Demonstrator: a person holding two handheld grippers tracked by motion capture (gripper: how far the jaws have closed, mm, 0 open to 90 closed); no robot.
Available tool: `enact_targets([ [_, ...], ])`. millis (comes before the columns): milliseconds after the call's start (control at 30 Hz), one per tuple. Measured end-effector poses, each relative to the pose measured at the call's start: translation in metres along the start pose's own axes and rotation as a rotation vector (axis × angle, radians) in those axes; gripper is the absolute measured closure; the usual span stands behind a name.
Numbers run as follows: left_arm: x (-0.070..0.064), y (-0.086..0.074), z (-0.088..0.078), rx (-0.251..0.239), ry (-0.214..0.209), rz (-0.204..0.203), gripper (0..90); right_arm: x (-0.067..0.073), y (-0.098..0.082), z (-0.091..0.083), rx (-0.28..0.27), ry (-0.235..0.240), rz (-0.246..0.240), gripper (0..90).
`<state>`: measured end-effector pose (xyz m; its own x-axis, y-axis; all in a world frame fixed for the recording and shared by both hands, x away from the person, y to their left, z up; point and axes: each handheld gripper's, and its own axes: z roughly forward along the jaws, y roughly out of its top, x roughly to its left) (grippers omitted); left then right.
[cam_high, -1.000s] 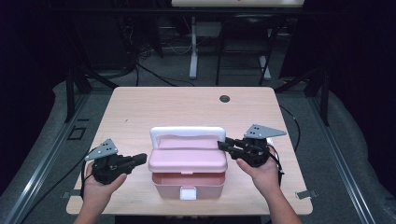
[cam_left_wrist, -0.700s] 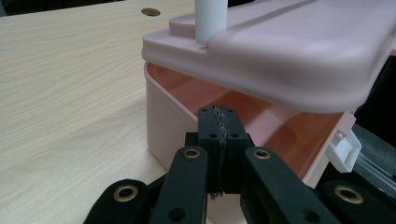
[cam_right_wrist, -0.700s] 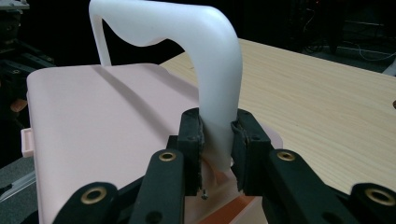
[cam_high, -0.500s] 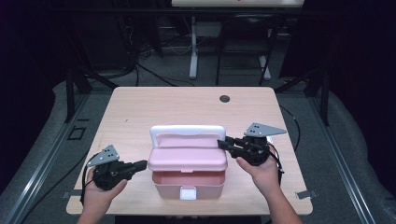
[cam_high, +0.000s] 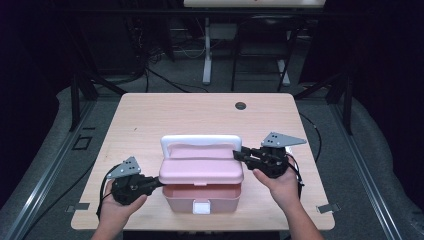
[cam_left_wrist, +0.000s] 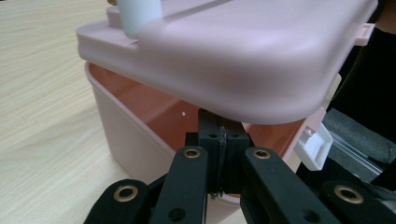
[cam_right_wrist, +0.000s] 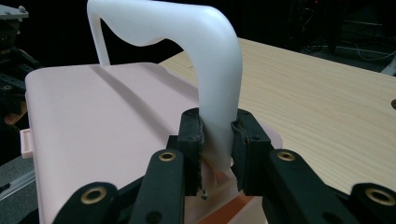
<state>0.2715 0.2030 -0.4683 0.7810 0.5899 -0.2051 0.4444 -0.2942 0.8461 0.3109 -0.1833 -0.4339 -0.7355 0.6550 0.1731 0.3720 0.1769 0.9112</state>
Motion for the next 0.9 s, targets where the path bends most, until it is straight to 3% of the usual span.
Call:
enact_targets([
  [900, -0.0104, 0.0075, 0.0051, 0.012, -0.028, 0.03, 90.0, -0.0015, -0.0039, 0.0005, -0.005, 0.003, 0.011, 73.8],
])
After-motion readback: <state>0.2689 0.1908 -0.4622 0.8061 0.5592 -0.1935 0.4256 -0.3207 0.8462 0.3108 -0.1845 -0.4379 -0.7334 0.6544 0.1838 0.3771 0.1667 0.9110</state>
